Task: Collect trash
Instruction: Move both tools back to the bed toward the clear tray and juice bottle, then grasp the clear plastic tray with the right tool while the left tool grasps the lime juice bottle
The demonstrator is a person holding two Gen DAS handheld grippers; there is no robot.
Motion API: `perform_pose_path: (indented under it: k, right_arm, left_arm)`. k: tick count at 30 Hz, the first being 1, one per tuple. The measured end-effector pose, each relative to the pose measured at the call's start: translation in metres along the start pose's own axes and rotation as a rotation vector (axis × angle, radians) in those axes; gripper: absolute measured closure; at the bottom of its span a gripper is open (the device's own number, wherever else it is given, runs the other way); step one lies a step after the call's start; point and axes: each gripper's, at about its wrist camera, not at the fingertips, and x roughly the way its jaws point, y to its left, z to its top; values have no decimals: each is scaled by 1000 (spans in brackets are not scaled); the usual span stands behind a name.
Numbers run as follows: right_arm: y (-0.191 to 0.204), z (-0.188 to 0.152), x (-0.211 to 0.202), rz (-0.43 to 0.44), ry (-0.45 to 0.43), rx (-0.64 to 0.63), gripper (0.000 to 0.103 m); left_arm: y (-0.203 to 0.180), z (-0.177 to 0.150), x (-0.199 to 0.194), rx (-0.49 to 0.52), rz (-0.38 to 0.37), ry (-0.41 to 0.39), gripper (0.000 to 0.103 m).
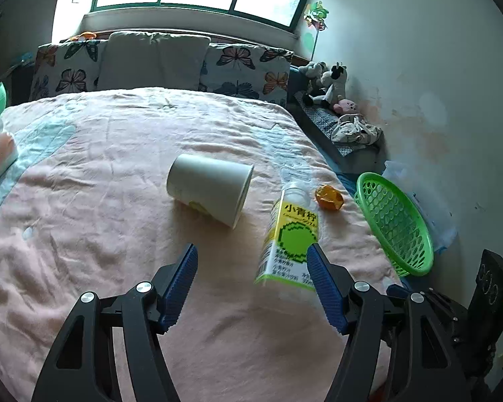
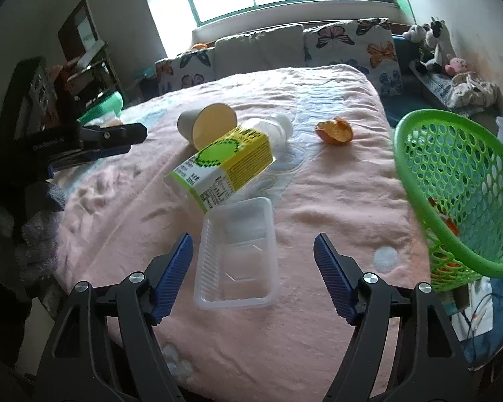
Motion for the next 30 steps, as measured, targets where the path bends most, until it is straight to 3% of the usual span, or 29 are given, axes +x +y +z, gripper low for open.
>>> perform_pose_path:
  k: [25, 30]
  right_arm:
    - [18, 0, 40, -51, 71, -80, 26]
    - [20, -1, 41, -65, 77, -91, 32]
  left_arm:
    - [21, -17, 4, -40, 22, 20, 21]
    - [20, -19, 7, -36, 26, 27, 21]
